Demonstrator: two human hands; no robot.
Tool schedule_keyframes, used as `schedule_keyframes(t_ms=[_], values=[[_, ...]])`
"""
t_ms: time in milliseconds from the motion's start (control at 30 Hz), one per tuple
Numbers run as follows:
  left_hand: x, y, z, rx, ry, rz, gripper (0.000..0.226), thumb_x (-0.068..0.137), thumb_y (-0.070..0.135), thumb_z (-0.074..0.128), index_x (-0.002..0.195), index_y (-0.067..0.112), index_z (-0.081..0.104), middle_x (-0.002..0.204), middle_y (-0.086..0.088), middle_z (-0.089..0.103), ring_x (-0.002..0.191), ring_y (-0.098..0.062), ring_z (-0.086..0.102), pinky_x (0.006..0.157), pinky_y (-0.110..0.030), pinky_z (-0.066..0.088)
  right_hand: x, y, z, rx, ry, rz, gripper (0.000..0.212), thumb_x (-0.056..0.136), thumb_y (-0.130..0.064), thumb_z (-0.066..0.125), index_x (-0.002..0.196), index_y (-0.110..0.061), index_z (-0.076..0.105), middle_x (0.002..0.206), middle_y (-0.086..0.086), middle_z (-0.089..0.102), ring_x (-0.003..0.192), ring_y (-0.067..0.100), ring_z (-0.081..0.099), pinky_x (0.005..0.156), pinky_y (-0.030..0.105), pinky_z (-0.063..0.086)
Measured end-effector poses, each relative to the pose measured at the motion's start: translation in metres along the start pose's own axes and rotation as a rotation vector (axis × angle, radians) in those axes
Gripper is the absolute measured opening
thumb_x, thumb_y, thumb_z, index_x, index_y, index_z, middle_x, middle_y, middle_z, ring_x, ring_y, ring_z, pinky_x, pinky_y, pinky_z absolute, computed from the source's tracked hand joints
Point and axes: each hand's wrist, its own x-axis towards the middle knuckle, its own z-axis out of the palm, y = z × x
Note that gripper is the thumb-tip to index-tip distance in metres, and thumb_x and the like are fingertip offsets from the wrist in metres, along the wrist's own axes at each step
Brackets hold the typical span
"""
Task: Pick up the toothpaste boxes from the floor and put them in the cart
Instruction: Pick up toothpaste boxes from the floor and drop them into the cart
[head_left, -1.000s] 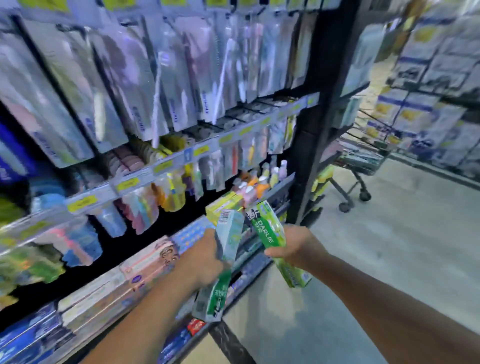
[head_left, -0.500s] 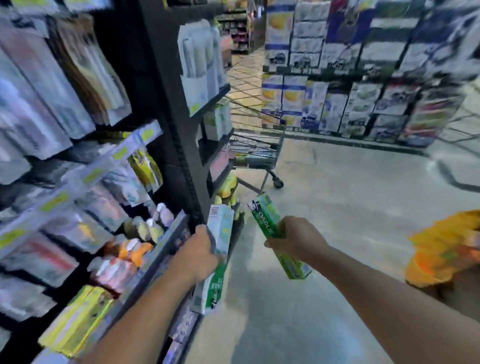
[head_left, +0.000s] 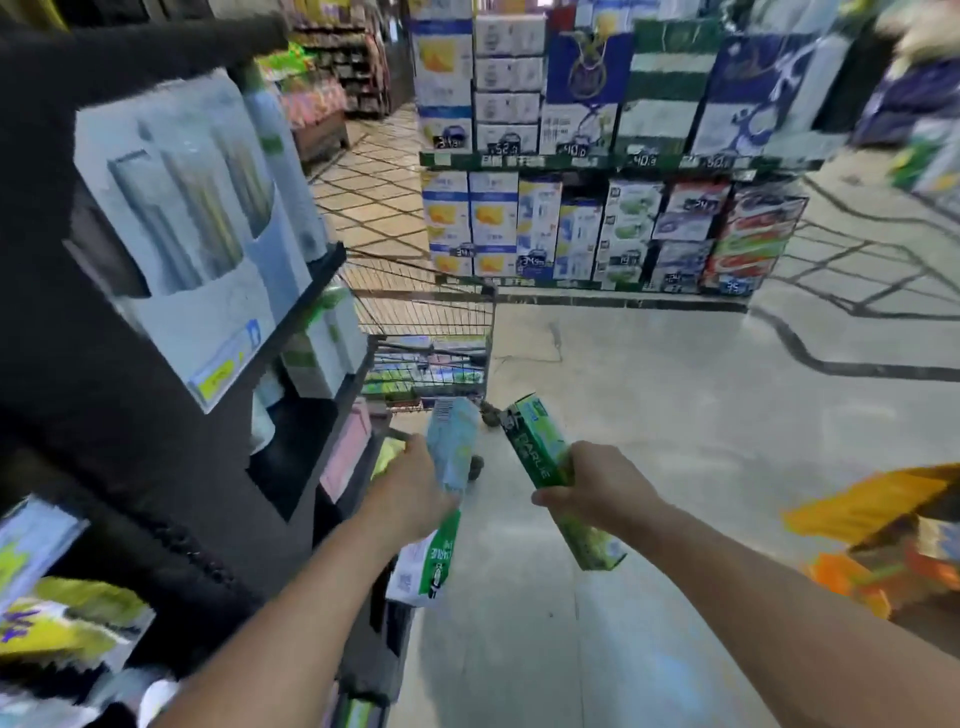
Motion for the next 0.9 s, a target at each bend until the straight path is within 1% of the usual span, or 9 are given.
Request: schedule_keyframes(t_ms=[167,233,300,400,467,567,667,767,900], values=[[0.105,0.029,-0.034,-0.076,-0.018,0.004,0.059,0.083,0.026,0.075,0.123,0.013,0.033,0.119,-0.004,0.056,0.104,-0.027,0.060,0.086,-0.041,0.054,0.090,-0.007,-0.041,-0.007,0.045,0.061,0.049,0.073,-0.058,0.077,0.090,-0.018,0.056,0.084,0.001,0.061,0.075,0.018,0.059,0.059,0.030,0.045],[0.144,0.036,-0.038,-0.067,-0.023,0.004,0.060,0.082,0.030,0.075,0.120,0.014,0.032,0.116,-0.004,0.055,0.099,-0.026,0.060,0.083,-0.041,0.054,0.127,-0.004,-0.052,-0.011,0.061,0.073,0.047,0.073,-0.058,0.077,0.086,-0.019,0.055,0.082,0.000,0.061,0.074,0.017,0.059,0.059,0.030,0.045],[0.184,0.045,-0.040,-0.059,-0.031,0.007,0.059,0.083,0.031,0.074,0.121,0.012,0.032,0.113,-0.005,0.054,0.095,-0.024,0.058,0.078,-0.036,0.052,0.168,0.000,-0.063,-0.012,0.072,0.074,0.046,0.073,-0.058,0.077,0.083,-0.020,0.053,0.079,-0.001,0.059,0.072,0.017,0.058,0.057,0.030,0.043],[0.241,0.055,-0.039,-0.058,-0.026,-0.005,0.056,0.084,0.032,0.073,0.118,0.015,0.033,0.115,-0.003,0.056,0.097,-0.024,0.058,0.080,-0.036,0.051,0.234,0.007,-0.075,-0.044,0.060,0.051,0.048,0.073,-0.060,0.076,0.085,-0.019,0.054,0.082,0.000,0.060,0.076,0.019,0.058,0.058,0.030,0.043],[0.277,0.064,-0.041,-0.042,-0.005,-0.017,0.062,0.085,0.034,0.073,0.127,0.012,0.032,0.120,-0.004,0.056,0.102,-0.026,0.058,0.083,-0.037,0.051,0.282,0.012,-0.082,-0.037,0.046,0.038,0.049,0.073,-0.060,0.076,0.089,-0.019,0.056,0.087,0.002,0.063,0.079,0.019,0.060,0.063,0.032,0.050],[0.330,0.079,-0.052,-0.034,0.019,-0.067,0.067,0.087,0.031,0.072,0.134,0.009,0.029,0.120,-0.007,0.055,0.100,-0.025,0.056,0.076,-0.032,0.047,0.353,0.012,-0.100,-0.047,0.006,0.001,0.051,0.071,-0.062,0.076,0.091,-0.019,0.057,0.088,0.002,0.064,0.079,0.019,0.061,0.070,0.035,0.054],[0.383,0.087,-0.068,-0.051,0.026,-0.157,0.065,0.087,0.032,0.073,0.131,0.011,0.030,0.128,-0.011,0.055,0.106,-0.028,0.059,0.083,-0.033,0.050,0.415,0.003,-0.123,-0.079,-0.047,-0.067,0.047,0.072,-0.060,0.076,0.080,-0.022,0.050,0.082,0.000,0.060,0.072,0.016,0.057,0.058,0.032,0.045],[0.437,0.088,-0.082,-0.106,0.066,-0.230,0.055,0.083,0.034,0.074,0.115,0.018,0.032,0.115,-0.006,0.059,0.096,-0.027,0.063,0.080,-0.044,0.057,0.475,-0.013,-0.143,-0.069,-0.075,-0.130,0.043,0.075,-0.053,0.077,0.070,-0.025,0.046,0.071,-0.004,0.054,0.061,0.009,0.050,0.050,0.029,0.037],[0.495,0.083,-0.093,-0.130,0.084,-0.258,0.053,0.080,0.039,0.073,0.113,0.020,0.036,0.102,0.000,0.060,0.086,-0.020,0.063,0.066,-0.036,0.055,0.550,-0.035,-0.145,-0.129,-0.124,-0.219,0.046,0.075,-0.056,0.077,0.068,-0.021,0.048,0.071,0.000,0.055,0.062,0.013,0.052,0.054,0.031,0.040]])
